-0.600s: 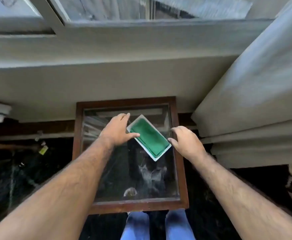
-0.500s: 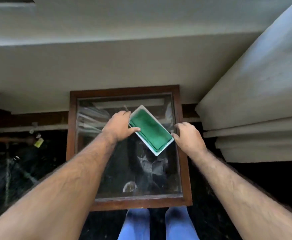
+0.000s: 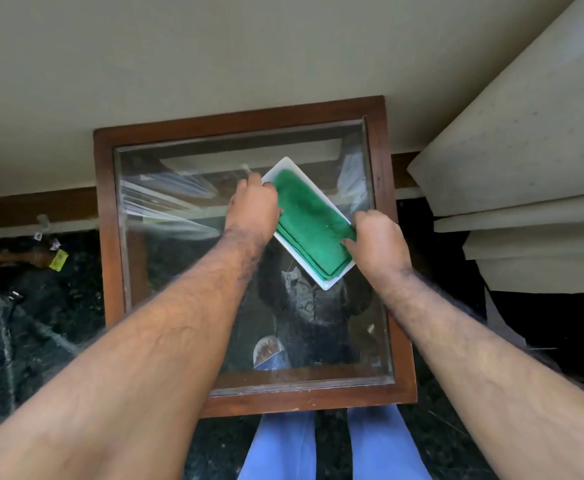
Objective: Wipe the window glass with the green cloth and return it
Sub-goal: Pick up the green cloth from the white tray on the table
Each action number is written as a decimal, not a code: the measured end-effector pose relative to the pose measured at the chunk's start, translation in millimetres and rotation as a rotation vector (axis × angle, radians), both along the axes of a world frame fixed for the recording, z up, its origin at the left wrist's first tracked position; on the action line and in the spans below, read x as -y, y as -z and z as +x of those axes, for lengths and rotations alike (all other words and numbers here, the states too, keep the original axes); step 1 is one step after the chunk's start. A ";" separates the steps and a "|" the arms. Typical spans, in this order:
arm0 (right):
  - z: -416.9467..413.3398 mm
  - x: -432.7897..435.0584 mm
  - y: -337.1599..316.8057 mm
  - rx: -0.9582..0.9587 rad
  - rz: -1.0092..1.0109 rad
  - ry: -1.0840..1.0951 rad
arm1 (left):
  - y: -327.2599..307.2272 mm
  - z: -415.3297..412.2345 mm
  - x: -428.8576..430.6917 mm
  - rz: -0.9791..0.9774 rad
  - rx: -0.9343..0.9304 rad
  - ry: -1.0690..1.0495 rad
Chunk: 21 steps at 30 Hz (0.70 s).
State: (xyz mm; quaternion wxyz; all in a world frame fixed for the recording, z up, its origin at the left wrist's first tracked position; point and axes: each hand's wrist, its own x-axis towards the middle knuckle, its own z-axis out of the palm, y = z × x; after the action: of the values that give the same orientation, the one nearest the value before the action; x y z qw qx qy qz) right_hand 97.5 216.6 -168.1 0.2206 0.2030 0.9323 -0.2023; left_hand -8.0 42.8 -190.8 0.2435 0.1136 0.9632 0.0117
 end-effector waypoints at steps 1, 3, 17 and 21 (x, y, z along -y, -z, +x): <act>0.2 1.1 1.5 -0.012 0.003 -0.010 | 3.5 2.0 -1.8 -0.006 -0.008 -0.007; 1.1 2.3 3.4 -0.032 -0.003 -0.008 | 8.3 4.3 -4.5 -0.036 -0.031 -0.019; -5.7 -7.7 -2.7 -0.095 -0.323 0.337 | -16.5 -8.8 -7.4 0.350 0.189 -0.543; -7.8 -14.5 -37.8 -0.162 -0.495 0.371 | -45.7 -7.3 1.6 0.623 0.244 -0.673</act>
State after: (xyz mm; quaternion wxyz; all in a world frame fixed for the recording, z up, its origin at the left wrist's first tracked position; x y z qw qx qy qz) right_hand 89.7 231.2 -130.3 0.1475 0.2930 0.8163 -0.4755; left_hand -15.4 41.1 -145.1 0.2918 -0.1391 0.8615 0.3916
